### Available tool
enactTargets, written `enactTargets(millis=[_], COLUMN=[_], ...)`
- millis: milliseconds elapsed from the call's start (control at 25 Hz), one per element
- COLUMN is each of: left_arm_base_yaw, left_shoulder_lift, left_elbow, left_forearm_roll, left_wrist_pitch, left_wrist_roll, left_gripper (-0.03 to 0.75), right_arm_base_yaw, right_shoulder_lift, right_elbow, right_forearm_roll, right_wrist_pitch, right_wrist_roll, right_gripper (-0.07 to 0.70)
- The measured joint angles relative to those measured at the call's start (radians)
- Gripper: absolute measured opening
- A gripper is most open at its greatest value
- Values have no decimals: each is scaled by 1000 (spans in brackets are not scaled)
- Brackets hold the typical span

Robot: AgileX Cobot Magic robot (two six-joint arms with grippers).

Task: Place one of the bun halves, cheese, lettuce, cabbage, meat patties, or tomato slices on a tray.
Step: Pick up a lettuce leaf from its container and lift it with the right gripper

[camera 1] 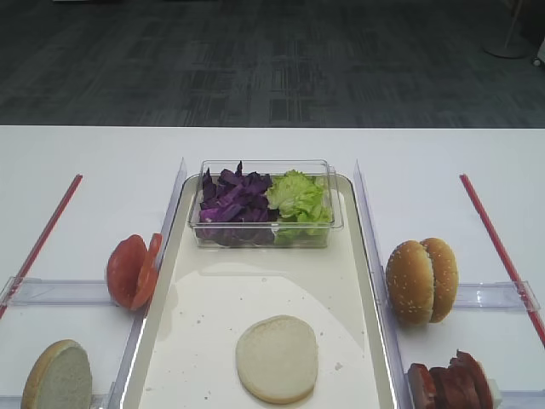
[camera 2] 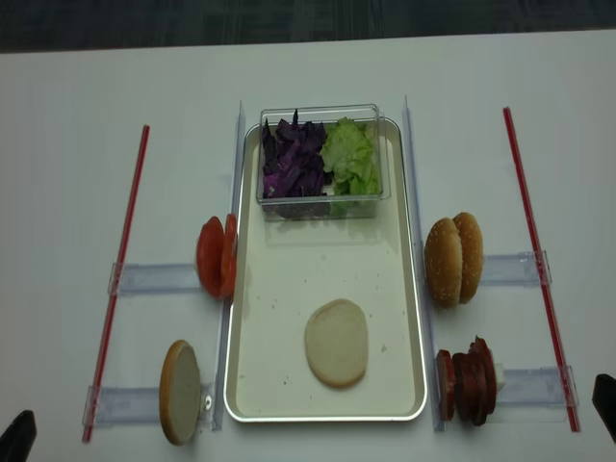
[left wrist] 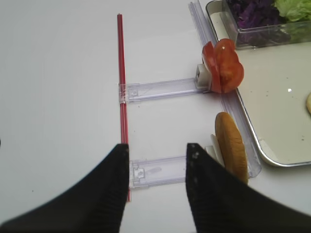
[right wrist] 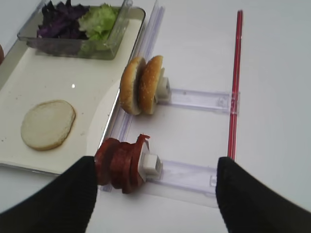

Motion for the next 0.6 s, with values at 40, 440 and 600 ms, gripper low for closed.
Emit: enactTargets(millis=[40, 440, 600], left_arm_base_yaw=[0, 0, 0], left_shoulder_lift=[0, 0, 0], left_elbow=[0, 0, 0], left_forearm_roll=[0, 0, 0], left_wrist_pitch=[0, 0, 0], left_wrist_roll=[0, 0, 0], left_gripper=[271, 271, 271], right_arm_base_yaw=[0, 0, 0], right_shoulder_lift=[36, 392, 519], right_elbow=[0, -45, -102], right_forearm_roll=[0, -15, -39], right_wrist_pitch=[-2, -79, -93], right_wrist_roll=[0, 0, 0], right_gripper=[537, 537, 537])
